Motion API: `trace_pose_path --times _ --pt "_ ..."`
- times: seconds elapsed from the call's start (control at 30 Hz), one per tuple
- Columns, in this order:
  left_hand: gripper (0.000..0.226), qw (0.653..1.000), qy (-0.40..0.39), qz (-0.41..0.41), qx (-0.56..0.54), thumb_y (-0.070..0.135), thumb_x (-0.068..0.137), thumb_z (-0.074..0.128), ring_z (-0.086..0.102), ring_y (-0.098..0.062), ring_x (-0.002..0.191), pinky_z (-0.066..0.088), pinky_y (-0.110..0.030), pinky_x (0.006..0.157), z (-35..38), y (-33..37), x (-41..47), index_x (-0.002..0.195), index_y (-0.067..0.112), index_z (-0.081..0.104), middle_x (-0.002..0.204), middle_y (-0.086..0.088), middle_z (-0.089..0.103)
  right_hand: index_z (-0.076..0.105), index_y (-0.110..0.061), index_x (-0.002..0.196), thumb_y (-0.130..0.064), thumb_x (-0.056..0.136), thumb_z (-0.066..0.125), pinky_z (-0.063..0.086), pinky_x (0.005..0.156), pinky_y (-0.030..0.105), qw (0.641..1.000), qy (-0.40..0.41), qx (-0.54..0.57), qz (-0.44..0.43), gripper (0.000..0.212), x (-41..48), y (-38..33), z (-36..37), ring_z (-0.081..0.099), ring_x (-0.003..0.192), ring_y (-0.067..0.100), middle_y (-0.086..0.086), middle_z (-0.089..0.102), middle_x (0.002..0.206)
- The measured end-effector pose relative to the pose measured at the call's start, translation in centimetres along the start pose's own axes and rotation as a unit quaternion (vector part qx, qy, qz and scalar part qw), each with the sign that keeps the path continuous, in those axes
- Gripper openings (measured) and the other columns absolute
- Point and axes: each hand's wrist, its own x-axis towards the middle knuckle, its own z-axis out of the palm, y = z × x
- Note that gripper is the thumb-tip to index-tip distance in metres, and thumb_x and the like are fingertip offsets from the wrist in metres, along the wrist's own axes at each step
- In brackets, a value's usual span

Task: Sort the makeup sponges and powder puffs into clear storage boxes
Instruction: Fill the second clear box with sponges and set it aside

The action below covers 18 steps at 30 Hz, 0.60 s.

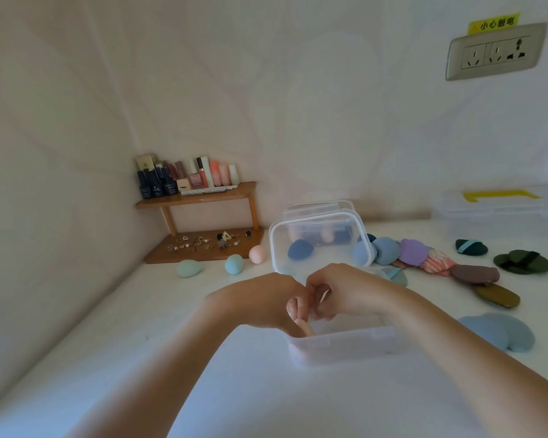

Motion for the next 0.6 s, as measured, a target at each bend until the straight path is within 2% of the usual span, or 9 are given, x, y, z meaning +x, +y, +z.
trace_pose_path --times 0.1,0.2,0.27,0.33,0.4,0.47,0.53,0.6 --pt "0.024 0.999 -0.014 0.011 -0.037 0.043 0.084 0.064 0.058 -0.007 0.095 0.046 -0.030 0.092 -0.4 -0.2 -0.3 0.099 0.026 0.069 0.101 0.012 0.067 0.066 -0.028 0.085 -0.021 0.076 0.075 0.053 0.083 0.020 0.999 -0.034 0.018 0.001 0.014 -0.2 0.4 0.0 0.069 0.089 0.009 -0.013 0.072 0.092" --pt "0.023 0.998 0.009 0.015 -0.061 0.041 0.089 0.057 0.058 0.002 0.096 0.044 -0.020 0.091 -0.8 -1.0 -0.9 0.103 0.029 0.071 0.107 0.014 0.068 0.065 -0.032 0.093 -0.040 0.069 0.081 0.048 0.090 0.024 1.000 -0.030 -0.005 0.000 0.029 -0.2 0.4 0.2 0.066 0.094 0.004 -0.017 0.070 0.096" --pt "0.018 0.993 0.060 0.014 -0.097 0.037 0.089 0.059 0.061 0.005 0.092 0.049 -0.019 0.087 -1.1 -2.2 -1.1 0.097 0.029 0.072 0.101 0.016 0.069 0.065 -0.031 0.096 -0.043 0.068 0.081 0.048 0.090 0.026 1.000 -0.027 -0.006 -0.002 0.034 -0.1 0.4 0.3 0.065 0.092 0.003 -0.015 0.069 0.099" --pt "0.011 0.976 0.157 -0.008 -0.153 0.033 0.087 0.062 0.063 0.004 0.085 0.051 -0.021 0.079 -1.5 -4.2 -0.7 0.089 0.030 0.073 0.091 0.017 0.070 0.064 -0.032 0.092 -0.043 0.067 0.082 0.049 0.090 0.029 1.000 -0.025 0.005 -0.009 0.032 0.0 0.4 0.3 0.065 0.087 0.003 -0.014 0.069 0.097" --pt "0.009 0.948 0.267 -0.075 -0.155 0.027 0.088 0.061 0.061 0.003 0.083 0.045 -0.018 0.075 -1.6 -7.2 0.6 0.092 0.028 0.070 0.092 0.016 0.069 0.063 -0.033 0.088 -0.044 0.066 0.082 0.051 0.089 0.031 1.000 -0.023 0.008 -0.015 0.031 0.1 0.5 0.4 0.066 0.087 0.005 -0.014 0.069 0.093" --pt "0.020 0.912 0.335 -0.182 -0.148 0.026 0.089 0.060 0.057 -0.005 0.091 0.040 -0.020 0.077 -1.2 -10.4 2.3 0.108 0.023 0.064 0.108 0.006 0.065 0.062 -0.032 0.085 -0.045 0.065 0.083 0.051 0.087 0.032 1.000 -0.018 0.007 -0.020 0.031 0.1 0.5 0.5 0.066 0.087 0.007 -0.014 0.069 0.090" --pt "0.038 0.885 0.338 -0.268 -0.176 0.034 0.091 0.057 0.053 -0.014 0.102 0.038 -0.024 0.082 -0.5 -13.2 3.9 0.125 0.018 0.054 0.122 -0.002 0.059 0.062 -0.031 0.084 -0.045 0.064 0.083 0.052 0.086 0.032 1.000 -0.010 0.003 -0.024 0.032 0.2 0.4 0.7 0.066 0.087 0.008 -0.013 0.069 0.089" --pt "0.055 0.869 0.311 -0.321 -0.214 0.048 0.090 0.052 0.054 -0.023 0.110 0.041 -0.029 0.088 0.0 -15.3 5.3 0.132 0.013 0.048 0.126 -0.007 0.057 0.061 -0.030 0.085 -0.045 0.064 0.082 0.052 0.085 0.033 0.999 -0.007 -0.003 -0.031 0.033 0.2 0.2 0.9 0.065 0.087 0.009 -0.011 0.068 0.090"
